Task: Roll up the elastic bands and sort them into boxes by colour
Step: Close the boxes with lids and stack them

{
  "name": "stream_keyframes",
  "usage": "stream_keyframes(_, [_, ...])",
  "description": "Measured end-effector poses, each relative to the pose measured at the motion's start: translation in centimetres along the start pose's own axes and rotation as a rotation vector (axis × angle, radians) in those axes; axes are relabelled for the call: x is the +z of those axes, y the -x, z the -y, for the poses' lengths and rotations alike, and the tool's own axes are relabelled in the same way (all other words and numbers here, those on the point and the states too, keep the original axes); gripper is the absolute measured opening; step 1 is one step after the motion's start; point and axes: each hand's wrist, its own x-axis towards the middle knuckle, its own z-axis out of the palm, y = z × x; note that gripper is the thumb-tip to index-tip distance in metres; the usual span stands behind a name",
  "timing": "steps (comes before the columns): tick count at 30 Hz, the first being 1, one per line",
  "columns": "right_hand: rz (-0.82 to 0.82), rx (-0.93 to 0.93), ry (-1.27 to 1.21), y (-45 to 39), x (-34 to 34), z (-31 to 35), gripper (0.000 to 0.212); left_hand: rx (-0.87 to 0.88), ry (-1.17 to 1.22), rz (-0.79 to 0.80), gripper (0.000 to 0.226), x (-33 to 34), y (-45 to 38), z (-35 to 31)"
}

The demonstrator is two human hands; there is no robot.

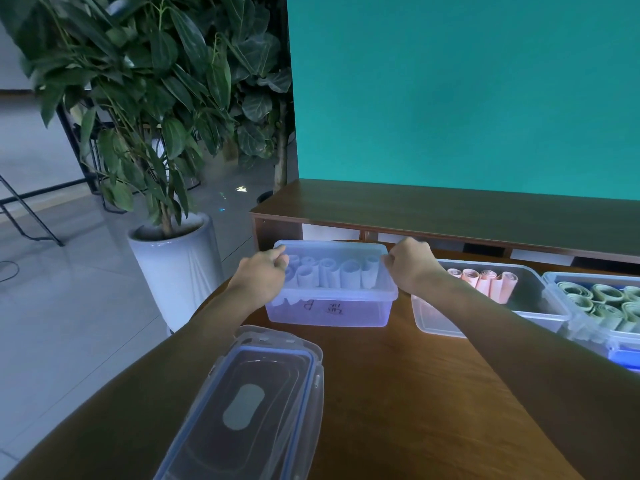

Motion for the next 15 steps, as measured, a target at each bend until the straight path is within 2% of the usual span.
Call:
stream_keyframes(3, [0.007, 0.001, -0.004, -0.2, -0.2, 0.1, 0.028, 0.019, -0.022, 0.012, 0.045, -0.6, -0.6, 0.2])
stream_keyframes(6, [0.022, -0.045, 0.108, 0.1, -0.6, 0.6, 0.025, 0.020, 0.001, 0.004, 0.042, -0.8, -0.7, 0.0])
stream_keyframes(8, [-0.018, -0.077, 0.181, 0.3, -0.5, 1.3, 0.023, 0.010, -0.001, -0.006, 0.042, -0.9, -0.7, -0.5])
stream_keyframes(10, [-0.083, -0.122, 0.171, 0.3, -0.2, 1.8, 0.026, 0.044, -0.131, -0.036, 0.042, -0.9, -1.0, -1.0])
stream_keyframes(11, [-0.085, -0.159, 0.131, 0.2, 0.1, 2.0, 0.033, 0.080, -0.216, -0.065, 0.044, -1.0, -1.1, -1.3])
stream_keyframes(13, [0.014, -0.215, 0.083, -0.2, 0.8, 2.0, 0.057, 0.142, -0.248, -0.084, 0.055, -1.1, -1.1, -1.8])
stream_keyframes(15, [0.114, -0.234, 0.089, -0.5, 1.5, 1.8, 0.080, 0.167, -0.204, -0.006, 0.069, -1.2, -1.0, -2.2])
